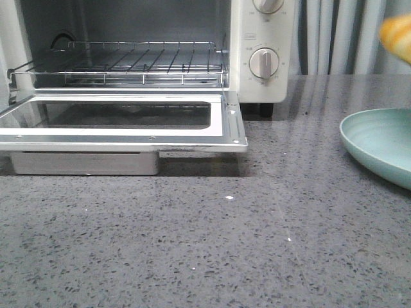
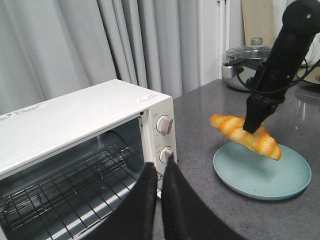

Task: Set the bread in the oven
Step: 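Lift the bread roll with the right gripper and carry it toward the oven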

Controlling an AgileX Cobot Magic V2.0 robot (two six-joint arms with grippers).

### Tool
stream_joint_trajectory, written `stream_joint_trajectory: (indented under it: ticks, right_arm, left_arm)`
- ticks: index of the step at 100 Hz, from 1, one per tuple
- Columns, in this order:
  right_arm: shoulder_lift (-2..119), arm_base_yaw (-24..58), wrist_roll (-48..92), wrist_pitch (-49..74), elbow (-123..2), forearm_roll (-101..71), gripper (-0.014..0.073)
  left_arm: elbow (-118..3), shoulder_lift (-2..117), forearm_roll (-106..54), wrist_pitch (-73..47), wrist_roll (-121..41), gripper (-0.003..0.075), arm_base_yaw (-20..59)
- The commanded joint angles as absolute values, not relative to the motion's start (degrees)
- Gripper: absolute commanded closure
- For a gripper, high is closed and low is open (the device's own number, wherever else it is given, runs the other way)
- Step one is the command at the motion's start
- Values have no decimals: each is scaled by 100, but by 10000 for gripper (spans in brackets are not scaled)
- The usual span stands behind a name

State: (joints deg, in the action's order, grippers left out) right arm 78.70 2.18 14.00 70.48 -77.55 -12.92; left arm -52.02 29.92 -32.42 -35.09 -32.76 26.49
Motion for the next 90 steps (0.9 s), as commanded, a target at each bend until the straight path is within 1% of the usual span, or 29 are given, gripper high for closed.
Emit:
stream_joint_trajectory:
  ticks: [1,31,52,71,90]
  right_arm:
    - [7617,478,1476,7455,-8230,-1568,666]
    - [7617,1862,1476,7455,-8860,-1582,666]
    - [7781,2570,1476,7455,-9216,-1582,666]
    - [8084,2939,1476,7455,-9511,-1582,666]
    - [8414,3004,1476,7455,-9721,-1582,666]
  left_arm:
    - [-5378,3070,-3356,-3137,-3246,740,2643]
    - [-5378,3070,-3379,-3224,-3246,740,2643]
    - [-5378,3070,-3379,-3278,-3246,740,2643]
    - [-5378,3070,-3536,-3300,-3246,740,2643]
    - [-5378,3070,-3574,-3300,-3246,740,2643]
